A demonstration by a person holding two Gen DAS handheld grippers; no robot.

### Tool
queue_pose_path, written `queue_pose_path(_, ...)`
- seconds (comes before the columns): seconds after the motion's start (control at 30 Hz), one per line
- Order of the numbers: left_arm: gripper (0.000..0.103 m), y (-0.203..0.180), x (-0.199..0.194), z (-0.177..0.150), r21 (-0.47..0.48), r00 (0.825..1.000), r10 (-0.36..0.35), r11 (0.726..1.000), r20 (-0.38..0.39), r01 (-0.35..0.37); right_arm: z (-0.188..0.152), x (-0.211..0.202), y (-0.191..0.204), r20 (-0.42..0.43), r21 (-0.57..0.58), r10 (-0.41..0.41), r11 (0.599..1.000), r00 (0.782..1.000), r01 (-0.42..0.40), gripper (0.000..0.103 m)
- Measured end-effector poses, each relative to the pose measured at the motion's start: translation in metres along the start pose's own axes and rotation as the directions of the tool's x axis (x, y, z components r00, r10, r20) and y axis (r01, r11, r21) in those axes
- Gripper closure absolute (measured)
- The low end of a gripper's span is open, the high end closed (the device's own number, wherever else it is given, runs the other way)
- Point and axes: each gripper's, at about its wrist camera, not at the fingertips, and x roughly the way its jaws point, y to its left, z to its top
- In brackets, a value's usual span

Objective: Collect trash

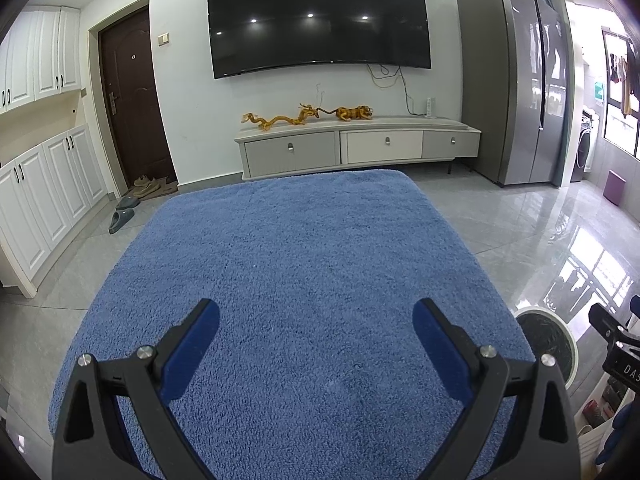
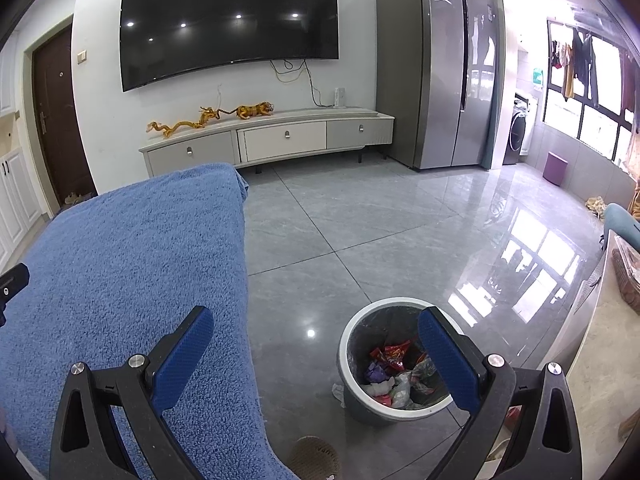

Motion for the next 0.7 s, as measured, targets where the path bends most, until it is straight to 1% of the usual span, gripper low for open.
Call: queue_pose_path(0.7,0.005,0.0087,-0.0036,0.0050,-0.027,1.000,-0.016,1.000,0.003,0.016,0.0022,-0.0092,0.0001,0.039,-0.006,-0.013,1.000,0.999,0.014,0.000)
